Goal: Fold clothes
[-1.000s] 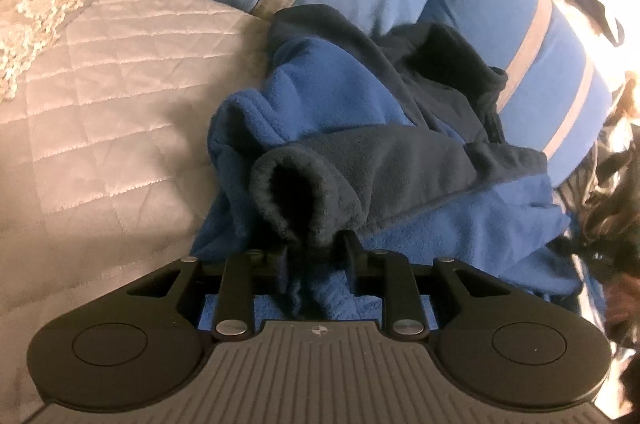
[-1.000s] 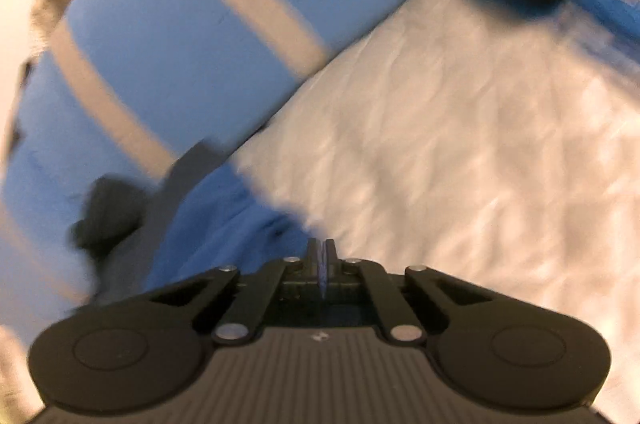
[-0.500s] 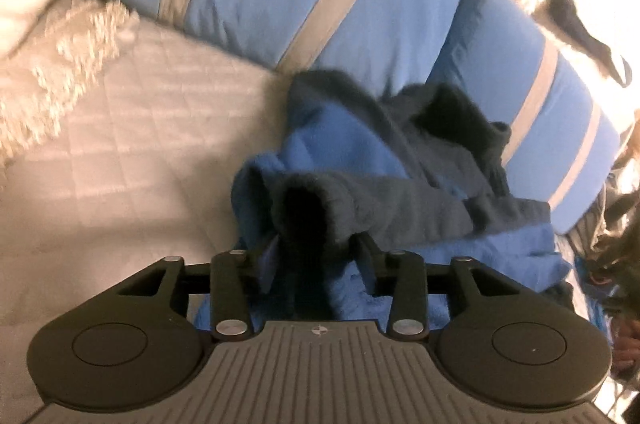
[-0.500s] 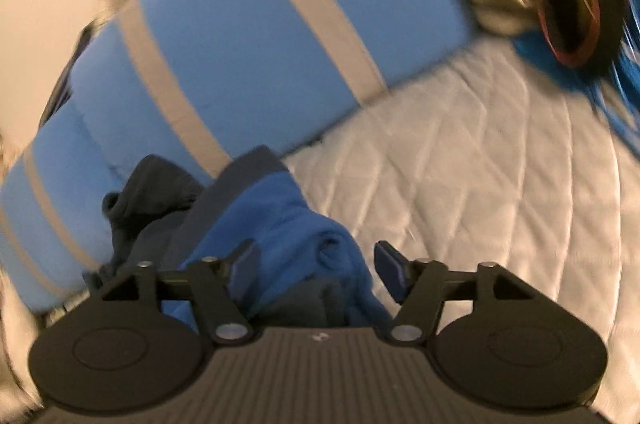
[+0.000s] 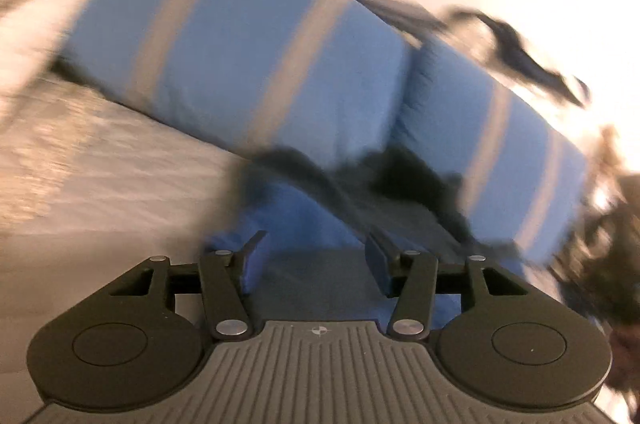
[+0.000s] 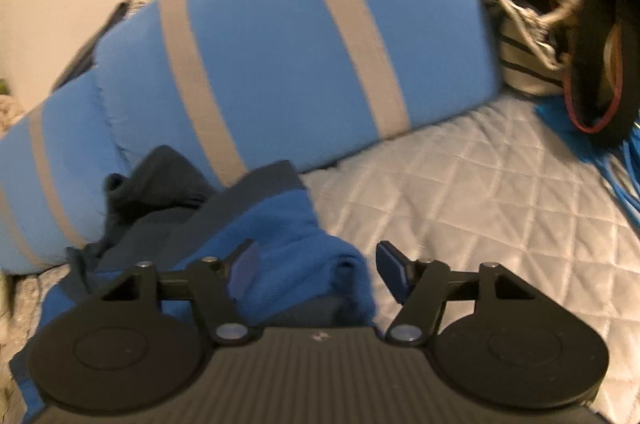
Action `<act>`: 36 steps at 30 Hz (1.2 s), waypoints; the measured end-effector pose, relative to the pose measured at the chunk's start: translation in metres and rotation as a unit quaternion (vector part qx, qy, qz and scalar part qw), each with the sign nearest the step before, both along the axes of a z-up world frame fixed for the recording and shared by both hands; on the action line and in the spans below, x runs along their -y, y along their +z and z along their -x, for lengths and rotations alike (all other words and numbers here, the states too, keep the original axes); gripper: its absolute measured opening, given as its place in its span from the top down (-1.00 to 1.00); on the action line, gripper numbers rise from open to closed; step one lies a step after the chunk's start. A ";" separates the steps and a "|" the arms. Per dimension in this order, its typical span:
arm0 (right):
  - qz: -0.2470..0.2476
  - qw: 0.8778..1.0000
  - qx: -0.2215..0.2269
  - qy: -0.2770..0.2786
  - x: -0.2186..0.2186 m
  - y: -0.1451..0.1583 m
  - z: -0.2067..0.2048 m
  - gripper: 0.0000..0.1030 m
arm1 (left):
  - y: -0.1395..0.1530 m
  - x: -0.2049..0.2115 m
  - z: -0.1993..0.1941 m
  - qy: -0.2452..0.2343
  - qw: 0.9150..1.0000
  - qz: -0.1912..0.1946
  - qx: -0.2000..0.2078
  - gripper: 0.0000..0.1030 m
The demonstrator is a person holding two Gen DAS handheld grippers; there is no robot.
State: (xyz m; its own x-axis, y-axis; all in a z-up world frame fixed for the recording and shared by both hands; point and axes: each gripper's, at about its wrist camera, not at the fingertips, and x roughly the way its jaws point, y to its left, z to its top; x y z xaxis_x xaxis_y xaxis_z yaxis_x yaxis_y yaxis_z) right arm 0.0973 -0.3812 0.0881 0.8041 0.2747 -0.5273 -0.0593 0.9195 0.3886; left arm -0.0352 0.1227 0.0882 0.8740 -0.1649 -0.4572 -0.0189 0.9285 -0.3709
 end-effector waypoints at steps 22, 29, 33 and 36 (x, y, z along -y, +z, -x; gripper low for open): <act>0.164 0.986 -0.014 0.039 -0.078 0.000 -0.090 -0.50 | -0.039 0.035 -0.029 -0.066 0.982 -0.071 -0.165 -0.22; 0.115 0.991 -0.054 0.036 -0.077 -0.009 -0.124 0.94 | -0.042 0.034 -0.035 -0.072 0.980 -0.067 -0.173 -0.23; 0.123 0.991 -0.041 0.035 -0.088 -0.007 -0.133 0.97 | -0.044 0.036 -0.038 -0.071 0.978 -0.073 -0.182 -0.23; 0.121 0.992 -0.032 0.032 -0.093 -0.006 -0.140 0.97 | -0.044 0.038 -0.039 -0.070 0.977 -0.076 -0.187 -0.25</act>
State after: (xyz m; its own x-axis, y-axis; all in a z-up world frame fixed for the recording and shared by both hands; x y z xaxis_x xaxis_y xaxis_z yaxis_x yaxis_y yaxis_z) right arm 0.2374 -0.2887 0.0823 0.7511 0.1831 -0.6342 -0.1030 0.9815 0.1614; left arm 0.0041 0.0848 0.0442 0.6153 -0.1770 -0.7682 0.0055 0.9754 -0.2204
